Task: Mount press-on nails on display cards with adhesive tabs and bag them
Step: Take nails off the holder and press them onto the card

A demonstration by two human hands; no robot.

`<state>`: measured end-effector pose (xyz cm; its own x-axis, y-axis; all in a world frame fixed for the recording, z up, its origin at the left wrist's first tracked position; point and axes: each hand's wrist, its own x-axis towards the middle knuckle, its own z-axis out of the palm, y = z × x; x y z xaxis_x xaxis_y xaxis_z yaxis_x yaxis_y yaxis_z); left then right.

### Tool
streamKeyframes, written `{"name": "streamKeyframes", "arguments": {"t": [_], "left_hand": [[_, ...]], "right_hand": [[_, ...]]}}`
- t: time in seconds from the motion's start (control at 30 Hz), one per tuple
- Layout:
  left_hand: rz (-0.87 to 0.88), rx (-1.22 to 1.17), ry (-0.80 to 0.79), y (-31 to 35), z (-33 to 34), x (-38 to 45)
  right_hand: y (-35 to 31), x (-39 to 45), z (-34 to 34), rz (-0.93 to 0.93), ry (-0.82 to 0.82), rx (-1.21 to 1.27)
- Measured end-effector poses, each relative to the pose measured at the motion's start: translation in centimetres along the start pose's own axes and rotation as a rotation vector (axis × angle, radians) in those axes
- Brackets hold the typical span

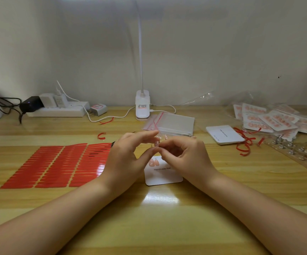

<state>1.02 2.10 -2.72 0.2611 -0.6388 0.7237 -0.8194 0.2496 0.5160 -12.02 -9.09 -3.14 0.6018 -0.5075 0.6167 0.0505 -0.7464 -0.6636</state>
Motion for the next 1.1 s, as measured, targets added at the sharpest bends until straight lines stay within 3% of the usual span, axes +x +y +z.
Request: {"name": "streamKeyframes", "arguments": {"t": [0.33,0.5,0.77,1.1], "left_hand": [[-0.106,-0.032,-0.018,-0.1,0.1,0.1],[-0.222,-0.114,0.052,-0.6,-0.2,0.3],[-0.263,-0.114,0.021,-1.1,0.1,0.3],[-0.304,-0.109,-0.034,-1.1,0.2,0.4]], "right_hand": [[0.2,0.1,-0.1,0.004,-0.041,-0.005],[0.3,0.1,-0.1,0.011,-0.044,-0.01],[0.9,0.9,-0.9,0.229,0.098,0.052],[2.8,1.7,-1.7,0.387,-0.003,-0.292]]}}
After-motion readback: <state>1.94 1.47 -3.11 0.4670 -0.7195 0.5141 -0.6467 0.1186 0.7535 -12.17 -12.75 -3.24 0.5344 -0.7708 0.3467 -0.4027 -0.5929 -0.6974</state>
